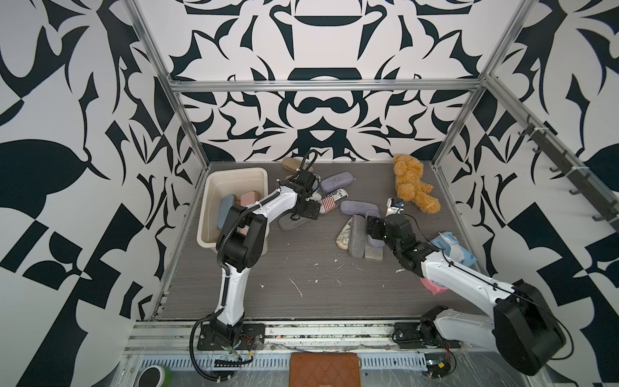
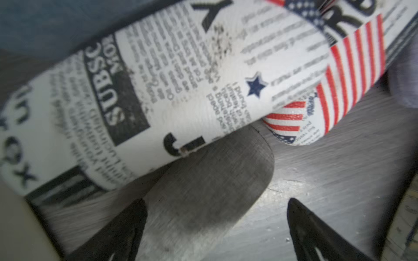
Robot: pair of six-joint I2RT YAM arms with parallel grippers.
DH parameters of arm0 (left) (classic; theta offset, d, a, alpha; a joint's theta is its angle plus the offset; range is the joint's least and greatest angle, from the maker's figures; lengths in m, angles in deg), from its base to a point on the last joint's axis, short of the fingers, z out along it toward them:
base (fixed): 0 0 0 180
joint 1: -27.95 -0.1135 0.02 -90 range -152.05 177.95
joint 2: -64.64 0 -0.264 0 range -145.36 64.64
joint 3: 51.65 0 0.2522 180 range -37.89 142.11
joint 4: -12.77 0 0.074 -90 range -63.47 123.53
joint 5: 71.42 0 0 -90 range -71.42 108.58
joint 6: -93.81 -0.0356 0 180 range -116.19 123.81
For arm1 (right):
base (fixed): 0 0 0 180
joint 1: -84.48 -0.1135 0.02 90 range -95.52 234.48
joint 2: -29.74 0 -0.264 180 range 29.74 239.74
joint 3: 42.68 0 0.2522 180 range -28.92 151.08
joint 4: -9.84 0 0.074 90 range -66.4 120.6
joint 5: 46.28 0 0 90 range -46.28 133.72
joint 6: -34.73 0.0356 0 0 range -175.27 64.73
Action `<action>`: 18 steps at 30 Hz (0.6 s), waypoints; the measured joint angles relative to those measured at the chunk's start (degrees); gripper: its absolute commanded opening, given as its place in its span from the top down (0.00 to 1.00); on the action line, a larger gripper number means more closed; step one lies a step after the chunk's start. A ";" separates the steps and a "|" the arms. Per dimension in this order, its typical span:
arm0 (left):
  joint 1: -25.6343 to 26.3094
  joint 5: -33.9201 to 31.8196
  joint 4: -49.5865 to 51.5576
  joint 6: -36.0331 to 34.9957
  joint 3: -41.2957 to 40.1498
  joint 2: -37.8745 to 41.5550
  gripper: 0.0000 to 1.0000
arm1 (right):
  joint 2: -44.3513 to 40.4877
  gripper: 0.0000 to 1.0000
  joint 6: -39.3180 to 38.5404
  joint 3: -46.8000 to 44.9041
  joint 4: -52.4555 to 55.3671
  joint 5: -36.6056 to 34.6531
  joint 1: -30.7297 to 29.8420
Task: Put the glasses cases into the storage boxes
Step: Adjust the glasses case at the center of the board.
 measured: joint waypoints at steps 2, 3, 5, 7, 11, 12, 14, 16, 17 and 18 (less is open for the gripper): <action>-0.17 1.14 -0.46 0.26 -1.79 0.31 0.01 | -0.81 0.21 -0.02 -0.09 -0.04 0.02 0.00; -0.11 1.77 -0.57 0.52 -2.73 0.52 0.01 | -1.05 0.21 -0.04 -0.11 -0.15 0.02 0.00; 0.46 3.17 -0.79 1.14 -5.29 1.11 0.00 | -1.29 0.21 -0.09 -0.13 -0.42 0.00 0.00; 1.60 3.74 -0.46 1.77 -7.61 1.92 0.01 | -1.29 0.22 -0.20 -0.17 -0.42 0.02 0.00; 5.22 2.27 0.92 3.04 -9.22 4.24 0.00 | -1.29 0.22 -0.24 -0.17 -0.42 0.26 0.00; 5.92 1.70 1.20 3.41 -9.14 4.50 0.00 | -1.29 0.22 -0.24 -0.20 -0.42 0.31 0.00; 7.13 0.50 2.05 4.35 -8.61 4.70 0.00 | -1.29 0.23 -0.24 -0.20 -0.44 0.52 0.00; 7.17 -0.81 2.75 5.51 -8.07 4.70 0.00 | -1.29 0.23 -0.24 -0.20 -0.44 0.74 0.00; 6.99 -1.44 3.15 6.12 -7.78 4.70 0.01 | -1.29 0.23 -0.24 -0.20 -0.46 0.85 0.00; 6.80 -1.99 3.37 6.69 -7.50 4.70 0.01 | -1.29 0.23 -0.24 -0.20 -0.48 0.90 0.00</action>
